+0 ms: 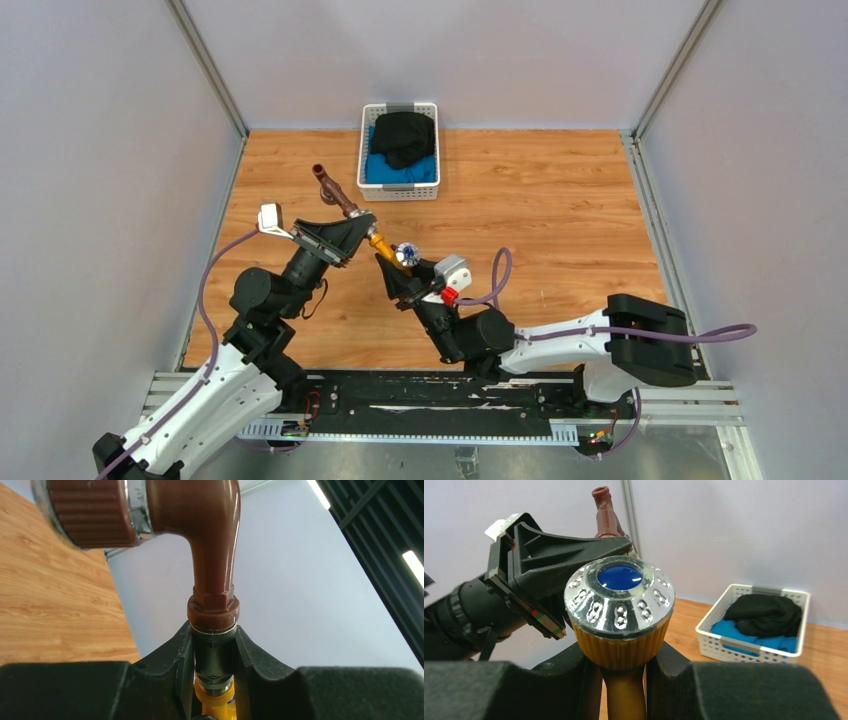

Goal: Install the water faucets
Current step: Install the water faucet onto the adaptor.

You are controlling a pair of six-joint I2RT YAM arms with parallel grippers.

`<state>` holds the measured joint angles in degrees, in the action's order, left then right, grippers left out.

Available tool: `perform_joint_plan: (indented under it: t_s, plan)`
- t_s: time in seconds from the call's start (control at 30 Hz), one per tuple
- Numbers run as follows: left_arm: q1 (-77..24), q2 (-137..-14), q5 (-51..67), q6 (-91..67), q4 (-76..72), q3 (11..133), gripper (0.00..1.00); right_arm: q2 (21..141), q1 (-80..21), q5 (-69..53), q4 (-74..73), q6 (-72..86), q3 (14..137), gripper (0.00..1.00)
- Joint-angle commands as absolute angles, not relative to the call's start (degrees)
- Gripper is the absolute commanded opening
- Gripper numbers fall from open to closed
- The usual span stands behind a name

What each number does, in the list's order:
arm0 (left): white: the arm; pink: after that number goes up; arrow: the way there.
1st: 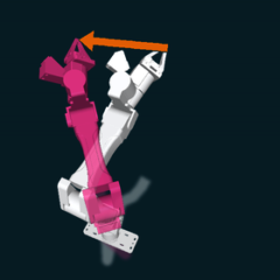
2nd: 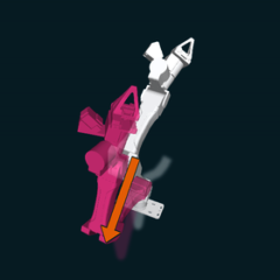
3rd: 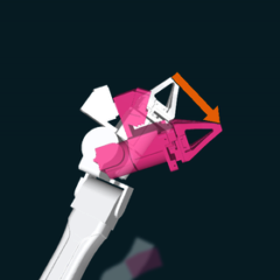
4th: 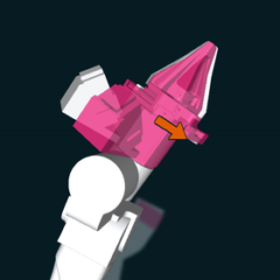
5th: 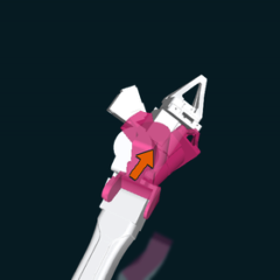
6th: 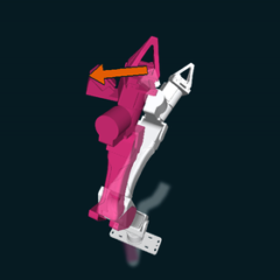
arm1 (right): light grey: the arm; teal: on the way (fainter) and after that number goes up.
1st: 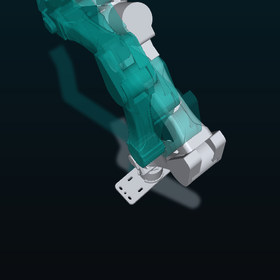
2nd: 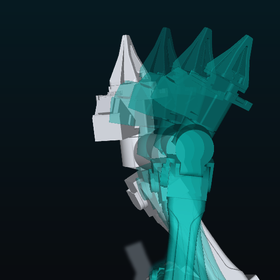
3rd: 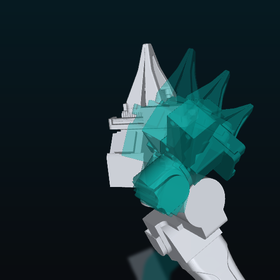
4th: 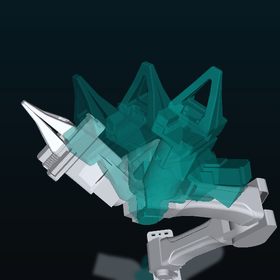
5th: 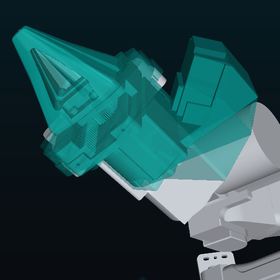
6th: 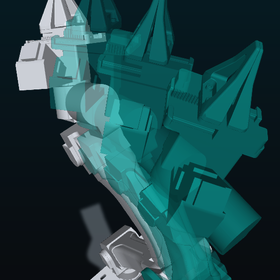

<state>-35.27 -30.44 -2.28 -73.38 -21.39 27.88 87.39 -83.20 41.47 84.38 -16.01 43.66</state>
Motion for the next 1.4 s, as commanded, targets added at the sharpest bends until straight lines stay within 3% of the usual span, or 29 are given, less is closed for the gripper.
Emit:
perform_joint_plan:
  t_s: [0.0, 0.17, 0.83, 1.07, 1.37]
  plan:
    - [-35.77, -28.41, 3.33, -69.96, -32.88, 25.7, 0.0, 82.28, -77.88, 46.26, 88.63, -3.51, 41.51, 0.0]
    - [-35.77, -29.85, 5.51, -69.25, -44.45, 21.88, 0.0, 78.92, -75.35, 41.49, 85.34, 5.71, 39.29, 0.0]
    - [-36.41, -38.37, 14.61, -66.79, -66.55, 19.19, 0.0, 71.55, -63.32, 26.64, 70.27, 40.31, 36.43, 0.0]
    - [-36.61, -40.81, 19.4, -65.98, -70.1, 20.56, 0.0, 70.08, -58.48, 18.3, 63.97, 48.4, 38.14, 0.0]
    - [-36.7, -39.67, 20.96, -61.01, -64.36, 22.88, 0.0, 64.89, -55.04, 11.36, 50.86, 55.2, 40.77, 0.0]
